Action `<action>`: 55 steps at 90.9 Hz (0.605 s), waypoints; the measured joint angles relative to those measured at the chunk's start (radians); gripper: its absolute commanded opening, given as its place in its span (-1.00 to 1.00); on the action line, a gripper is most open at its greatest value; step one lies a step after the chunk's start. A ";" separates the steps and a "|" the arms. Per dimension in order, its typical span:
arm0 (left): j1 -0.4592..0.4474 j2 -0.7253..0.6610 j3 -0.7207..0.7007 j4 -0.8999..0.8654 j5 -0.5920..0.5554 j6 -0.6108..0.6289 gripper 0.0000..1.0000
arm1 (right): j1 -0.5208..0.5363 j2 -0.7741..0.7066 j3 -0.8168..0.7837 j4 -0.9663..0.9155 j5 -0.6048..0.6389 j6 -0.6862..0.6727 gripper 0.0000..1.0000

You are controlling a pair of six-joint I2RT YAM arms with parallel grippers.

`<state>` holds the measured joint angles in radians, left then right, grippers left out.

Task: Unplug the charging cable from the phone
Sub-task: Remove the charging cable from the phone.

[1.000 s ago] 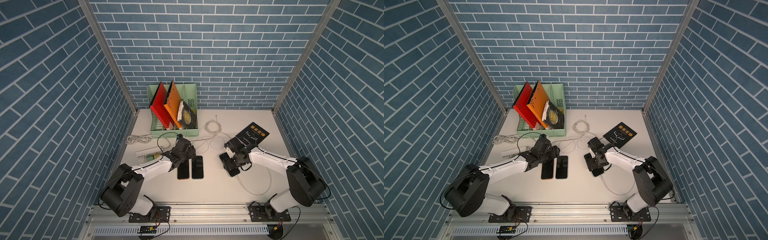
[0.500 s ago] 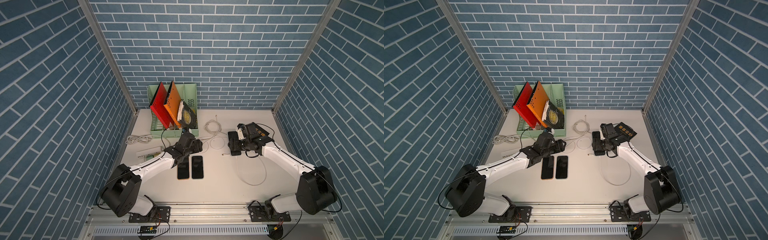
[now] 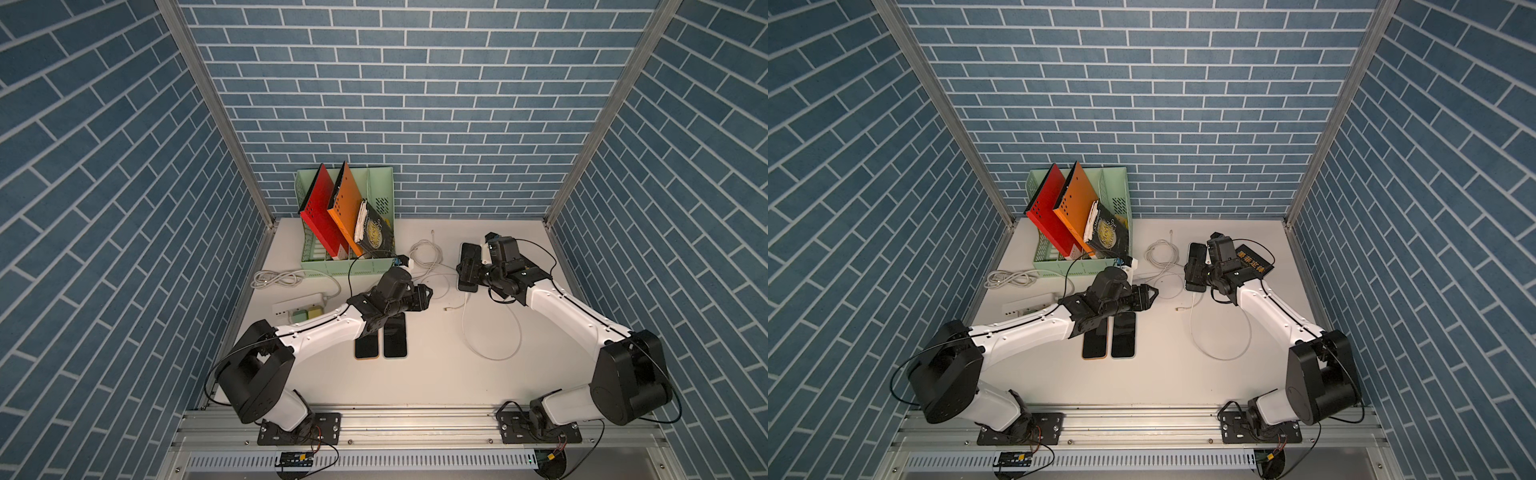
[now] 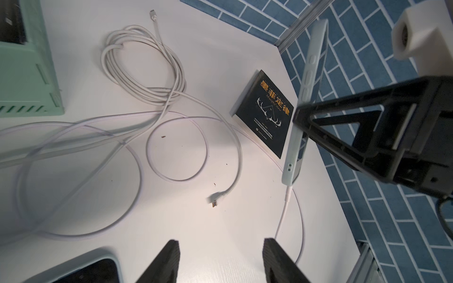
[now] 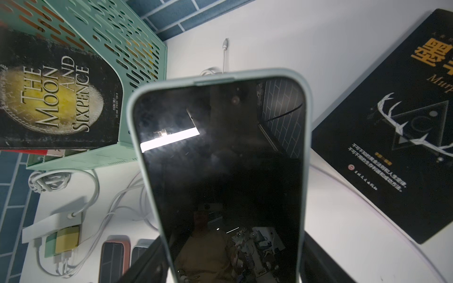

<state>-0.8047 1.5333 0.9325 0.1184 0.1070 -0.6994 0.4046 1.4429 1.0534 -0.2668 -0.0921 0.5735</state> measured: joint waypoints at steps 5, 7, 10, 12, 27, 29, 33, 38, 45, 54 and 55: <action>-0.012 0.011 0.000 0.018 0.016 0.005 0.06 | -0.003 -0.001 -0.004 0.018 0.000 0.017 -0.54; -0.016 0.016 0.001 0.027 0.022 0.005 0.04 | -0.004 -0.001 -0.006 0.024 0.000 0.025 -0.54; -0.022 0.024 0.003 0.036 0.030 0.008 0.02 | -0.006 -0.002 -0.012 0.035 0.000 0.035 -0.55; -0.026 0.031 0.006 0.042 0.037 0.011 0.01 | -0.008 -0.002 -0.016 0.042 0.000 0.042 -0.55; -0.051 0.085 0.038 0.086 0.076 0.026 -0.02 | -0.013 -0.017 -0.058 0.069 -0.002 0.085 -0.55; -0.055 0.093 0.044 0.090 0.079 0.028 -0.02 | -0.013 -0.020 -0.062 0.070 -0.002 0.090 -0.55; -0.061 0.111 0.058 0.101 0.086 0.031 -0.04 | -0.013 -0.027 -0.069 0.074 -0.003 0.103 -0.56; -0.070 0.135 0.076 0.114 0.097 0.038 -0.06 | -0.013 -0.035 -0.073 0.076 -0.003 0.113 -0.56; -0.080 0.165 0.099 0.127 0.106 0.043 -0.08 | -0.013 -0.050 -0.075 0.085 -0.006 0.130 -0.56; -0.087 0.204 0.132 0.137 0.119 0.048 -0.12 | -0.013 -0.065 -0.075 0.103 -0.010 0.142 -0.57; -0.087 0.209 0.135 0.138 0.121 0.049 -0.13 | -0.013 -0.067 -0.075 0.104 -0.010 0.144 -0.57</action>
<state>-0.8917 1.7424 1.0672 0.2565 0.2276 -0.6506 0.3912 1.3762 0.9783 -0.1631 -0.1020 0.7177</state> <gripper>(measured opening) 0.448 0.781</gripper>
